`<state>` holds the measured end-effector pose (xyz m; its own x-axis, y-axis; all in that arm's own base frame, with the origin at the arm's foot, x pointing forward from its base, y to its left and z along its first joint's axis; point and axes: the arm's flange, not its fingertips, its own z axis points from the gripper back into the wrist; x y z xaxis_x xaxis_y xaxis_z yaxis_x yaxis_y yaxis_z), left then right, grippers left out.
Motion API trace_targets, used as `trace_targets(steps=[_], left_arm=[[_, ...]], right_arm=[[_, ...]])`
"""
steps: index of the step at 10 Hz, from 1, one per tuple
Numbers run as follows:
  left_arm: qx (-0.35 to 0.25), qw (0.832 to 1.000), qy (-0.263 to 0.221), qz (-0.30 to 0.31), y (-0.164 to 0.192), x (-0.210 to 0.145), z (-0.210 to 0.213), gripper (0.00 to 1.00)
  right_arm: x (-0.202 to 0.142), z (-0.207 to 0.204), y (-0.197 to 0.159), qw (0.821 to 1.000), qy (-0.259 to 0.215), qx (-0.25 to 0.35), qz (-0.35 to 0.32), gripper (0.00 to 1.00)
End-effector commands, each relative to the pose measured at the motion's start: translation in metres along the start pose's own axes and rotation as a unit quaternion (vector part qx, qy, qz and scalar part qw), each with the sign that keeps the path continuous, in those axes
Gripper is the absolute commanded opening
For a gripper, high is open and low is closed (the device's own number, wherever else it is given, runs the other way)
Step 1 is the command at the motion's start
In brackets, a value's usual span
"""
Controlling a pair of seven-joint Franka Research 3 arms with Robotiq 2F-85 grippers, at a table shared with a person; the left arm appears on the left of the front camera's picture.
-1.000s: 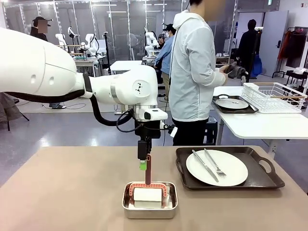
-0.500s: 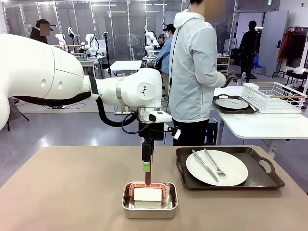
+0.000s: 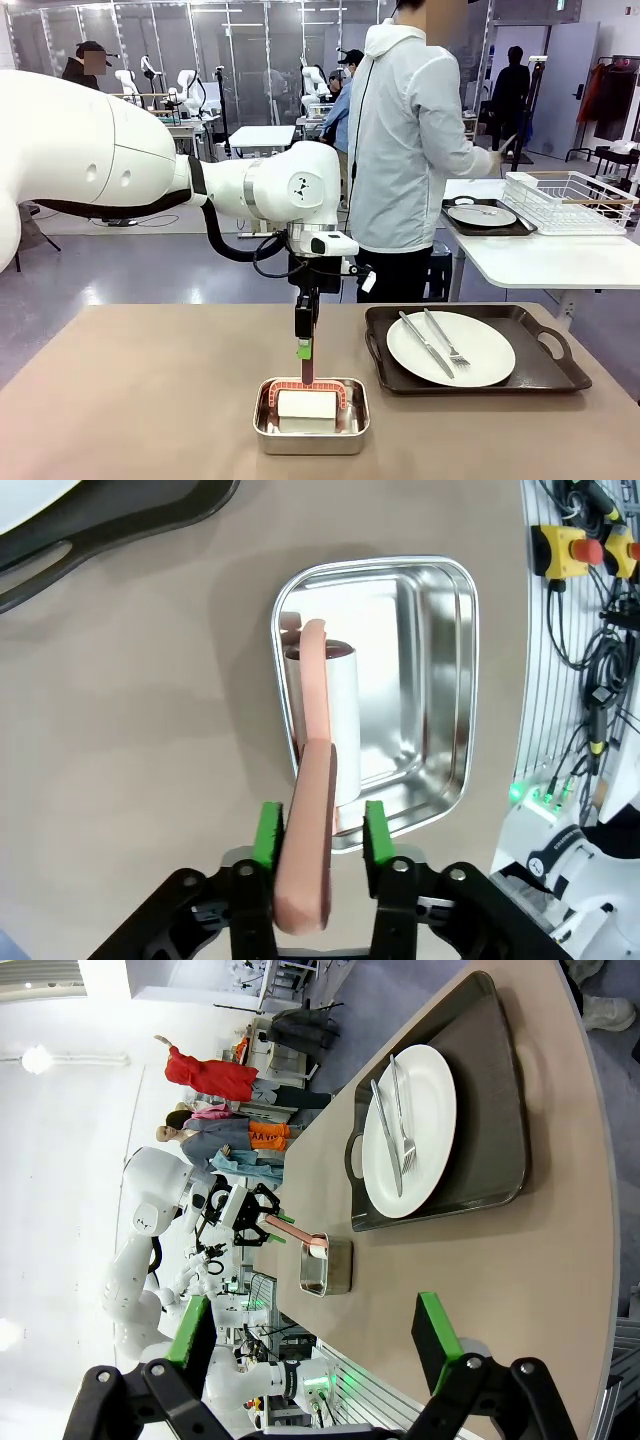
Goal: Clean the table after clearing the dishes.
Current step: When the left (or right) Handle tray is removed, use the left hand (or right hand) to clean the left (or right) side of the table with the Lint Roller.
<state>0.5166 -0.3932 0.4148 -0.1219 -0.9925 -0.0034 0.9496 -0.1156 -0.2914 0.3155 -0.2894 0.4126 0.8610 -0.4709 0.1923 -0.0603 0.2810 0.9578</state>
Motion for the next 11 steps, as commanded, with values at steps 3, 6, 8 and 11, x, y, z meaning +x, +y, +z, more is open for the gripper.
trace_targets(steps=[3, 6, 8, 11], left_arm=[[-0.009, 1.0, 0.0, 0.012, 0.001, -0.001, 0.005, 0.0], [-0.012, 1.0, -0.007, 0.021, 0.0, -0.004, 0.008, 0.0], [-0.017, 0.999, -0.012, 0.05, -0.022, -0.002, 0.016, 0.0], [0.012, 0.985, -0.092, 0.144, -0.09, -0.029, 0.072, 0.0]], right_arm=[[-0.002, 0.001, 0.003, 1.0, 0.0, 0.001, 0.002, 1.0], [-0.002, 0.001, 0.003, 1.0, 0.0, 0.001, 0.002, 1.0], [-0.002, 0.001, 0.003, 1.0, 0.0, 0.001, 0.002, 1.0], [-0.002, 0.001, 0.003, 1.0, 0.0, 0.001, 0.002, 1.0]])
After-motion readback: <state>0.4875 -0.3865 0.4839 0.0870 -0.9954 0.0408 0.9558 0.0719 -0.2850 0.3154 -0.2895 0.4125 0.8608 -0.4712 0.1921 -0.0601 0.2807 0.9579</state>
